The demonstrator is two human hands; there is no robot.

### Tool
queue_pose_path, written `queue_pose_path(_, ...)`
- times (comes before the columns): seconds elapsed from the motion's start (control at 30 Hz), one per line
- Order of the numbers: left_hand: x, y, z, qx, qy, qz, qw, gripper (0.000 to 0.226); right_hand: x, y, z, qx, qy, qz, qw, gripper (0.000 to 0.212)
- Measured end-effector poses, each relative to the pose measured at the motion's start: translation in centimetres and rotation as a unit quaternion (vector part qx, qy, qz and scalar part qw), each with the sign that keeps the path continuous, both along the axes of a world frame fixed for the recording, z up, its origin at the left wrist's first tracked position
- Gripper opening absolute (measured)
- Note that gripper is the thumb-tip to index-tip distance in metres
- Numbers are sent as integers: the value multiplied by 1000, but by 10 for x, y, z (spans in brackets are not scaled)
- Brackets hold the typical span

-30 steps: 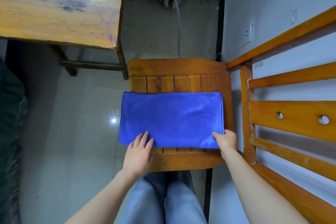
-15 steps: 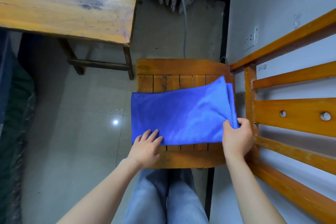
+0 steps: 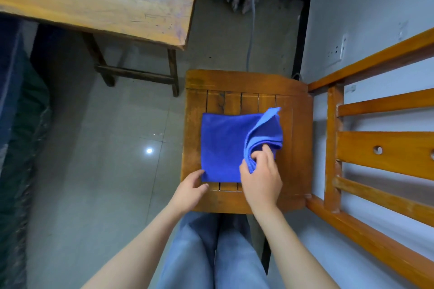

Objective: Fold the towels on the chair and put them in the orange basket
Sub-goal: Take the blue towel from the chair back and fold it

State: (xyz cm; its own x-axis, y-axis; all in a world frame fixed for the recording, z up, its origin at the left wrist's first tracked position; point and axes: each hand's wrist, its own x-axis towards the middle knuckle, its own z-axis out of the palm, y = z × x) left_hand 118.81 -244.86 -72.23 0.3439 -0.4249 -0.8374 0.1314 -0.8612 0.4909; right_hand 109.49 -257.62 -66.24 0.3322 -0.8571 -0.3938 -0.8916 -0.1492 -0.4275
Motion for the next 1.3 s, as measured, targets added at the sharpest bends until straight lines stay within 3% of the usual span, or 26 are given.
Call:
queue_pose_path(0.17,6,-5,3,1,77,134,988,43,20,11,-22,93,35,208,973,16)
queue_pose_path(0.23,7,-5,3,13,80,144,986,42,22,12,-35,166,56,269,947,30)
queue_pose_path(0.3,8,-4,2,17,83,160,984,42,21,9,-43,226,80,267,934,49)
queue_pose_path(0.57,8,-4,-1,0,91,179,980,43,3,-15,-46,118,131,267,948,48)
queue_pose_path(0.63,4,-3,-3,-7,25,125,992,45,-6,-16,-48,66,144,216,963,50)
queue_pose_path(0.7,1,-2,-3,-1,-147,-26,989,48,-16,-16,-50,39,159,163,973,52)
queue_pose_path(0.73,1,-3,-3,-20,-235,-109,966,49,-23,-16,-52,28,166,156,973,54)
queue_pose_path(0.83,-8,-11,-7,-75,-319,-306,894,61,-46,-16,-62,-21,165,256,952,60)
queue_pose_path(0.93,-20,-25,-8,-68,-309,-425,848,70,-65,-18,-75,-27,187,382,905,68)
queue_pose_path(1.03,-29,-32,-20,-16,-294,-473,830,77,-69,-22,-82,-18,200,432,879,81)
queue_pose_path(1.3,-36,-34,-28,58,-307,-492,813,68,-71,-29,-90,-46,167,456,873,87)
